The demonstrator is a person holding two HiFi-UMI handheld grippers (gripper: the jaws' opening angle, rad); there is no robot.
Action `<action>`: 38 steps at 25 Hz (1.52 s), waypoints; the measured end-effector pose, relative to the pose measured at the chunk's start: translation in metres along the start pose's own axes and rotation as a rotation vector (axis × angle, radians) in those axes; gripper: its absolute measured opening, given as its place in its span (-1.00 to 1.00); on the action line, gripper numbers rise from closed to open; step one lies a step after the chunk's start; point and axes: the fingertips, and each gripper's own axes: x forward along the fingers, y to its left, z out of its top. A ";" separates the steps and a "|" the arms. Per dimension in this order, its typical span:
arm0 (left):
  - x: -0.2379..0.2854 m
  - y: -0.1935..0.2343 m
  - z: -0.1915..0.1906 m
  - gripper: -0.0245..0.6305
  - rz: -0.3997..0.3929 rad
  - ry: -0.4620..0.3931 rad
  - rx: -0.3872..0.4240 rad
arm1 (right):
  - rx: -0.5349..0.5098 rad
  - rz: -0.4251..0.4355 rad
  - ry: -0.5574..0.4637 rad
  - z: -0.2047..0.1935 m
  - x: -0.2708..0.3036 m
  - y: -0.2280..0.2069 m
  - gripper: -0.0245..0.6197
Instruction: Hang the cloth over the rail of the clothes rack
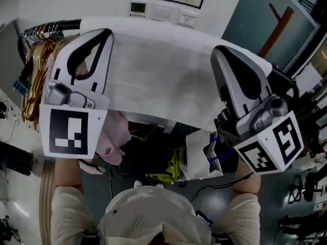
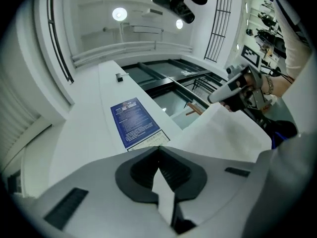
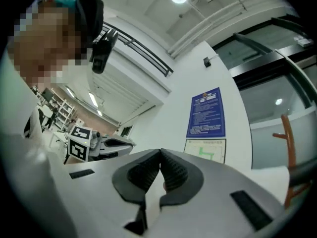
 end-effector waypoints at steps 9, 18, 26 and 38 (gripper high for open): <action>-0.045 -0.095 -0.028 -0.89 0.019 -0.056 -0.291 | -0.114 -0.256 0.049 -0.094 -0.070 -0.004 -0.87; -0.066 -0.186 -0.102 -0.89 -0.084 0.074 -0.446 | 0.185 -0.304 0.126 -0.196 -0.109 0.023 -0.87; -0.102 -0.252 -0.151 -0.89 -0.117 0.135 -0.530 | 0.257 -0.330 0.255 -0.288 -0.132 0.060 -0.87; -0.165 -0.319 -0.186 -0.88 -0.294 0.204 -0.600 | 0.356 -0.216 0.342 -0.349 -0.155 0.132 -0.87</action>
